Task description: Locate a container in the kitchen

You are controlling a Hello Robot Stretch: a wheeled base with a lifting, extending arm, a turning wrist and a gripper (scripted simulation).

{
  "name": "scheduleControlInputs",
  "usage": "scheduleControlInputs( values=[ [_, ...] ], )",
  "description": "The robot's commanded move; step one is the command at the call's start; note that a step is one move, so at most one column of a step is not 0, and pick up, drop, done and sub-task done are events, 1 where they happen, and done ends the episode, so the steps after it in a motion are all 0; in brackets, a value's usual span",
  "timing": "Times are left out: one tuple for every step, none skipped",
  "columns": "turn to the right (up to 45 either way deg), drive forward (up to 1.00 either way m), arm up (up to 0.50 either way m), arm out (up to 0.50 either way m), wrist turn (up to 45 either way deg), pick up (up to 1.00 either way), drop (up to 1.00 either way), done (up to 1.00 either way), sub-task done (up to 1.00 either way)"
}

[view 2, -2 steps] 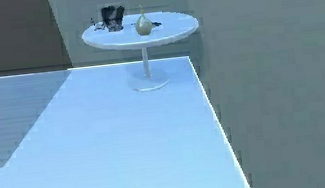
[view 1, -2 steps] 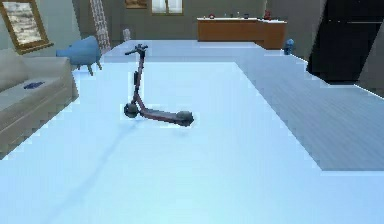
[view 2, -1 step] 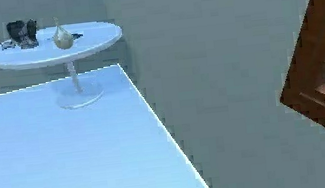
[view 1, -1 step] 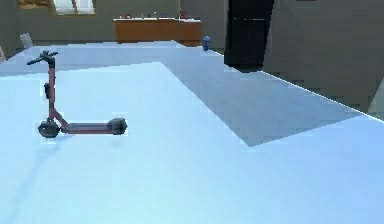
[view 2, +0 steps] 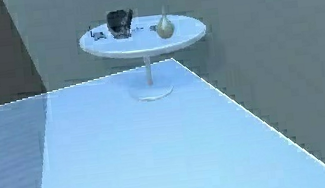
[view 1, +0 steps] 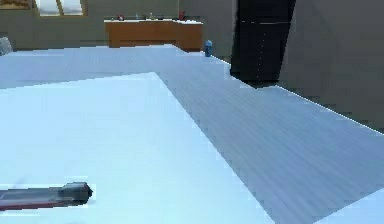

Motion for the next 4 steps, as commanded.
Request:
scheduleControlInputs(
  values=[
    [0.0, 1.0, 0.0, 0.0, 0.0, 0.0, 0.0, 0.0, 0.0],
    [0.0, 1.0, 0.0, 0.0, 0.0, 0.0, 0.0, 0.0, 0.0],
    [0.0, 1.0, 0.0, 0.0, 0.0, 0.0, 0.0, 0.0, 0.0],
    [0.0, 1.0, 0.0, 0.0, 0.0, 0.0, 0.0, 0.0, 0.0]
  ],
)
